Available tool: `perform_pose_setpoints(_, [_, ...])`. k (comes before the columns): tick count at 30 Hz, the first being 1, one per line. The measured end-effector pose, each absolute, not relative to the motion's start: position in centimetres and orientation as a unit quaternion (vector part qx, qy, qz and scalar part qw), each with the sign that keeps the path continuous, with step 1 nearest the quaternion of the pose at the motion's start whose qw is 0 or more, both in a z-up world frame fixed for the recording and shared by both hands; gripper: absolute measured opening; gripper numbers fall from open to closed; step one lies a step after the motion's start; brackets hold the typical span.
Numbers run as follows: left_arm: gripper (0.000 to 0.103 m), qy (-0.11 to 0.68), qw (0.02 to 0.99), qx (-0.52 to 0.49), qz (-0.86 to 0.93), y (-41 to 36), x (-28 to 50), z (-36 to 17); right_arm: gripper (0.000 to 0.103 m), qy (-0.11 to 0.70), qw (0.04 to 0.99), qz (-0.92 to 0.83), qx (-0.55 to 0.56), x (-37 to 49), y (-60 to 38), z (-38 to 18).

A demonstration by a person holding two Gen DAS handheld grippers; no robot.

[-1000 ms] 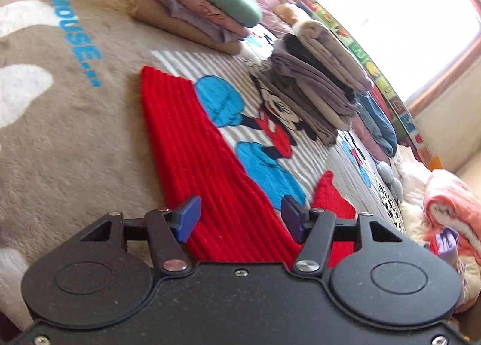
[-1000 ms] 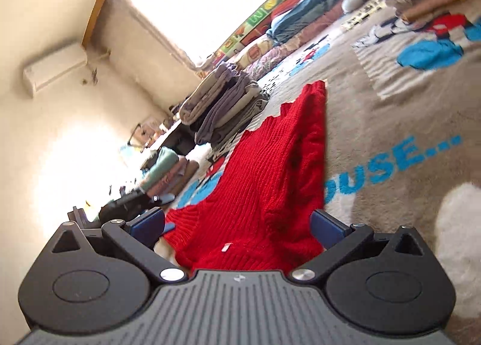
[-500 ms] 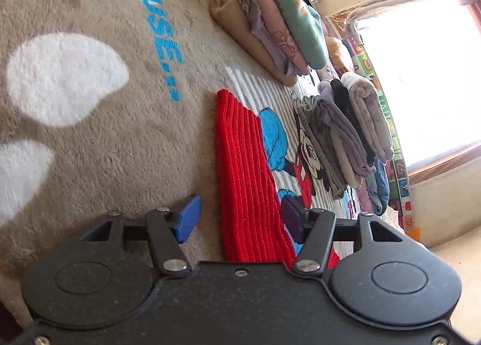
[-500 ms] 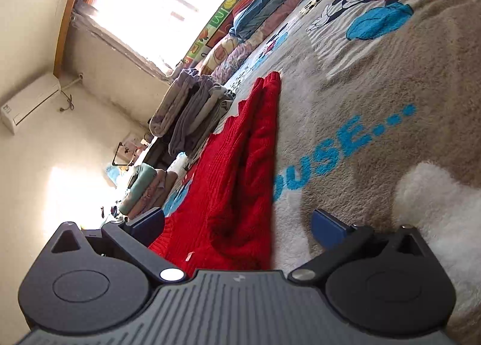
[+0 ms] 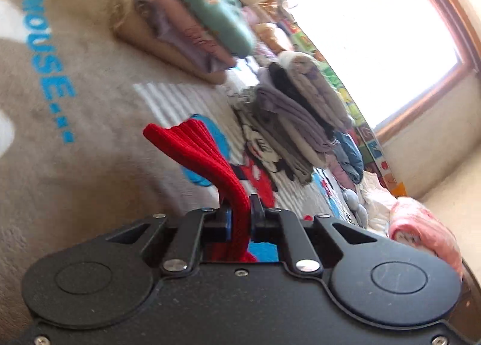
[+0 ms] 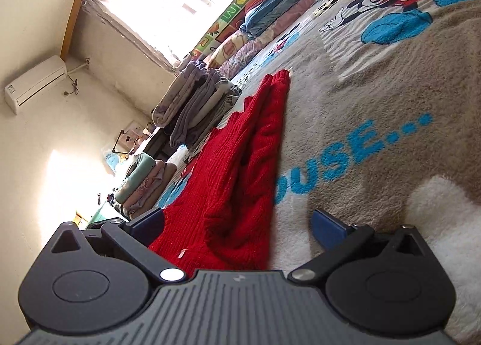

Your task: Fold clothes

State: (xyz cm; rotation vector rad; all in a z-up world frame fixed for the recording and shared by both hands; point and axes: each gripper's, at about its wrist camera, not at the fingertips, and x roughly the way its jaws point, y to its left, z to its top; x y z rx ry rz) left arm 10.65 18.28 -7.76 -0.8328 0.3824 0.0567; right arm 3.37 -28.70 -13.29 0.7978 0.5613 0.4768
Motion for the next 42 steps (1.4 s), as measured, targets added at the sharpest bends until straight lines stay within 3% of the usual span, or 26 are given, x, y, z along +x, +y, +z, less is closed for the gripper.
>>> perform_pose_setpoints(5, [0.007,0.171,0.947,-0.268,-0.038,11.9,10.0,-5.1,0.103,0.264,0.858,0.224,0.38,3.3,-28.6,-13.2])
perform_pose_setpoints(13, [0.008,0.227,0.964,-0.072,-0.12,2.0,10.1,-6.6,0.102,0.252,0.855,0.223,0.394,3.1,-29.0,-13.3])
perform_pose_setpoints(15, [0.019,0.282,0.946,-0.015,-0.158,0.0,10.7,-7.9,0.101,0.235,0.85,0.22,0.417,2.7,-29.6,-13.2])
perform_pose_setpoints(16, [0.035,0.301,0.938,0.011,-0.17,-0.6,10.7,-8.4,0.099,0.226,0.847,0.217,0.429,2.5,-30.0,-13.2])
perform_pose_setpoints(17, [0.043,0.306,0.934,0.031,-0.181,-1.0,10.3,-8.5,0.098,0.215,0.846,0.216,0.437,2.2,-30.3,-13.0])
perform_pose_setpoints(18, [0.043,0.304,0.932,0.038,-0.192,-0.9,9.9,-8.3,0.097,0.204,0.847,0.218,0.44,1.8,-30.5,-12.6])
perform_pose_setpoints(22, [0.049,0.28,0.94,-0.036,-0.192,2.7,8.9,-6.1,0.088,0.172,0.857,0.245,0.419,0.9,-29.7,-10.1])
perform_pose_setpoints(25, [0.054,0.265,0.947,-0.109,-0.143,6.1,8.6,-4.9,0.087,0.178,0.849,0.271,0.417,1.1,-27.4,-8.8])
perform_pose_setpoints(31, [0.054,0.284,0.932,-0.221,-0.042,11.1,9.7,-5.5,0.086,0.28,0.827,0.266,0.41,4.0,-20.2,-8.2])
perform_pose_setpoints(36, [0.054,0.278,0.931,-0.23,-0.048,11.5,9.7,-5.3,0.081,0.33,0.846,0.21,0.363,6.8,-15.4,-8.2])
perform_pose_setpoints(42, [0.054,0.281,0.93,-0.231,-0.056,11.6,9.9,-5.6,0.072,0.321,0.846,0.133,0.404,9.0,-14.3,-9.3])
